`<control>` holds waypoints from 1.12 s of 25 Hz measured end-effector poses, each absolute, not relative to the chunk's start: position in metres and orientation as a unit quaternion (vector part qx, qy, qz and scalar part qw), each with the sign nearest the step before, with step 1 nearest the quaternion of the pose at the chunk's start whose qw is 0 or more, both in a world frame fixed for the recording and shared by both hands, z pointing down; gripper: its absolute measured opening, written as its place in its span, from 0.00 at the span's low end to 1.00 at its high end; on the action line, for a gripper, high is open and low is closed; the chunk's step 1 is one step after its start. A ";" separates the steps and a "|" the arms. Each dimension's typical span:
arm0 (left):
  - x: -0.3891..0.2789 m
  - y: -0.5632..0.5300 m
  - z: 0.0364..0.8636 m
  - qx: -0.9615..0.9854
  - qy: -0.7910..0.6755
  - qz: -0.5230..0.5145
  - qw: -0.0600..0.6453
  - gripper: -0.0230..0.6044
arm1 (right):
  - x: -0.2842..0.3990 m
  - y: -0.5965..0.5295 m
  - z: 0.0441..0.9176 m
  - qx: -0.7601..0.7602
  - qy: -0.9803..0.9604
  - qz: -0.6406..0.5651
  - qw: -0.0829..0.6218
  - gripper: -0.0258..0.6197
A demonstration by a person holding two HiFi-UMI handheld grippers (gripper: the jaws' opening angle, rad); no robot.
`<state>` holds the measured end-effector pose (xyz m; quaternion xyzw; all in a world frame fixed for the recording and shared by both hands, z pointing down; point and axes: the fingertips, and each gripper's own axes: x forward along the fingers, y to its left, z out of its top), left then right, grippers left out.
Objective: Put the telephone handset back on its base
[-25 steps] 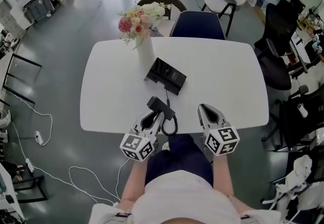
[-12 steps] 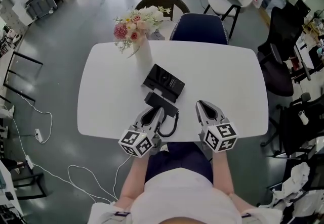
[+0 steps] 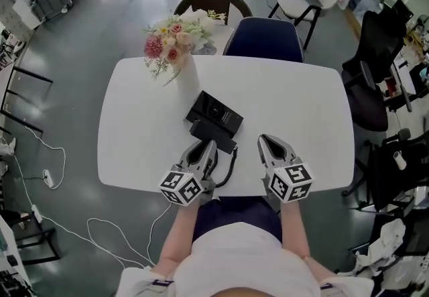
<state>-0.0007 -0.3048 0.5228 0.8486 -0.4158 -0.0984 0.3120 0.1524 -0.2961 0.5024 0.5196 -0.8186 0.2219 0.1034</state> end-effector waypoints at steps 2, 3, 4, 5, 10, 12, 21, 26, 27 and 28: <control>-0.001 -0.310 0.528 0.844 -0.419 -0.101 0.319 0.16 | 0.152 -0.299 0.507 0.518 -0.818 0.226 0.107 0.10; -0.001 -0.313 0.531 0.842 -0.421 -0.101 0.322 0.16 | 0.151 -0.301 0.509 0.516 -0.818 0.229 0.109 0.10; -0.002 -0.315 0.534 0.839 -0.422 -0.101 0.327 0.16 | 0.150 -0.302 0.511 0.515 -0.818 0.232 0.110 0.10; -0.002 -0.317 0.537 0.837 -0.424 -0.102 0.331 0.16 | 0.149 -0.303 0.513 0.513 -0.818 0.234 0.112 0.10; -0.003 -0.327 0.554 0.824 -0.431 -0.106 0.352 0.16 | 0.145 -0.310 0.521 0.502 -0.822 0.248 0.107 0.10; -0.003 -0.331 0.561 0.819 -0.436 -0.105 0.358 0.16 | 0.142 -0.313 0.524 0.495 -0.824 0.255 0.105 0.10; -0.010 -0.344 0.577 0.798 -0.445 -0.122 0.387 0.16 | 0.139 -0.328 0.532 0.478 -0.830 0.266 0.107 0.10; -0.011 -0.347 0.584 0.790 -0.438 -0.131 0.409 0.16 | 0.139 -0.332 0.535 0.472 -0.832 0.270 0.109 0.10; -0.010 -0.347 0.586 0.790 -0.432 -0.131 0.415 0.16 | 0.139 -0.332 0.535 0.472 -0.832 0.271 0.110 0.10; -0.010 -0.348 0.587 0.789 -0.428 -0.131 0.421 0.16 | 0.140 -0.332 0.536 0.472 -0.832 0.271 0.111 0.10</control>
